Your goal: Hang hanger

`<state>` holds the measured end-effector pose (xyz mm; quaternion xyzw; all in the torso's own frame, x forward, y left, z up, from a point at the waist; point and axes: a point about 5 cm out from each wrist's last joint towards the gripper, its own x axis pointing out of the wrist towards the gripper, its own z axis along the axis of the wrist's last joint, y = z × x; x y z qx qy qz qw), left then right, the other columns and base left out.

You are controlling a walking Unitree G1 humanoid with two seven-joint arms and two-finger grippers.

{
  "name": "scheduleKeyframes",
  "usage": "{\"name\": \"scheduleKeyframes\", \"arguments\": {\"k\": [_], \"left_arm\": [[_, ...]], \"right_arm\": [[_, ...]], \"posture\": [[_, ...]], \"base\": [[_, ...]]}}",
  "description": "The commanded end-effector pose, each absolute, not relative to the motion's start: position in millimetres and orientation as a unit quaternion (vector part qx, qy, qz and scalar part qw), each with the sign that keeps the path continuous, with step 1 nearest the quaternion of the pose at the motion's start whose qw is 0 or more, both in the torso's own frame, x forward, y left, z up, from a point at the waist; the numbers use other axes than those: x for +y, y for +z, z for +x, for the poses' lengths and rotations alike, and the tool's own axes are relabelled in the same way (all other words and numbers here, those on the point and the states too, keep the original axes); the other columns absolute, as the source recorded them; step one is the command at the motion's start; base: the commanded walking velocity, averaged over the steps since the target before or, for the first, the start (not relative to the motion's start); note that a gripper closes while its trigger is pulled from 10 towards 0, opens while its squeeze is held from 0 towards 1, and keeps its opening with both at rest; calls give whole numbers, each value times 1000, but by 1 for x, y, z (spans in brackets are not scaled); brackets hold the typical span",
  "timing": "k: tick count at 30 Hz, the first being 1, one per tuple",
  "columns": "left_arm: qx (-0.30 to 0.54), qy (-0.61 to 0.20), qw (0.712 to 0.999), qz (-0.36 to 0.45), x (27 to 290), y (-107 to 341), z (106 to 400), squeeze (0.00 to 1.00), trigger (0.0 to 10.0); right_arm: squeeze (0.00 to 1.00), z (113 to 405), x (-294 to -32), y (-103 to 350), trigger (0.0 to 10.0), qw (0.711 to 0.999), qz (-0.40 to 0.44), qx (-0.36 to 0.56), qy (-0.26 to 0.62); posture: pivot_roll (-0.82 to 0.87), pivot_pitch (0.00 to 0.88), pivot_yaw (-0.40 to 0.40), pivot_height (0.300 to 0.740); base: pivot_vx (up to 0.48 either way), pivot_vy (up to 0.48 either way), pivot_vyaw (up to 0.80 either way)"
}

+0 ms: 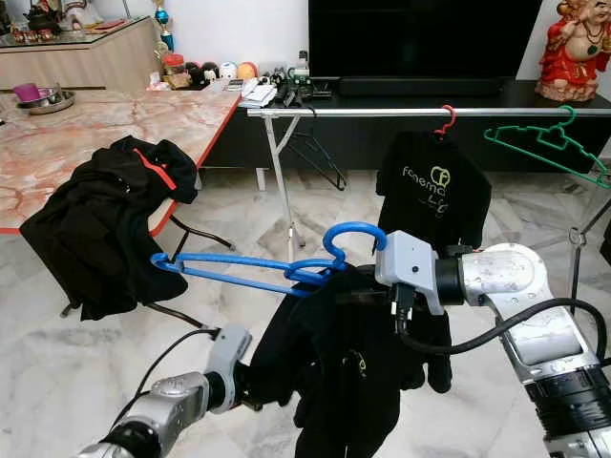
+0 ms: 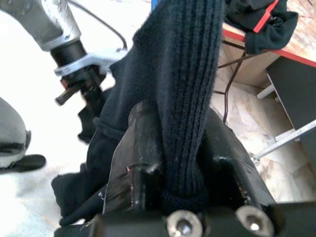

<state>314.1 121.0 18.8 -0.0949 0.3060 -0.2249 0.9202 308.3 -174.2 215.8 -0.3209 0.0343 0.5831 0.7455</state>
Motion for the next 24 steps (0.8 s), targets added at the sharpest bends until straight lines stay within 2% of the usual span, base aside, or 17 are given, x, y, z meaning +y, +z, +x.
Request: {"name": "scheduleKeyframes", "arguments": {"k": [1,4,9,15,20,24], "left_arm": [[331,-176,920,-115,131,12,311,0,0],[333,-144,921,-143,137,12,313,0,0],[338,-133,919,-154,137,13,314,0,0],[343,-136,917,-152,134,11,312,0,0],[344,-135,917,-150,134,10,311,0,0],[344,-136,917,-149,135,10,311,0,0]], "right_arm": [[0,309,-175,214,0,748,-326,30,577],[0,306,-175,208,0,747,-319,40,582],[0,298,-183,195,0,734,-311,71,600],[0,289,-218,173,0,696,-366,175,593],[0,283,-236,167,0,696,-337,214,597],[0,284,-247,162,0,689,-362,238,581]], "posture": [[-15,30,8,740],[-15,35,8,740],[-15,43,7,740],[-19,47,4,740],[-20,50,-1,740],[-17,50,0,740]], "base": [[0,0,0],[0,0,0],[0,0,0],[0,0,0],[0,0,0],[0,0,0]]}}
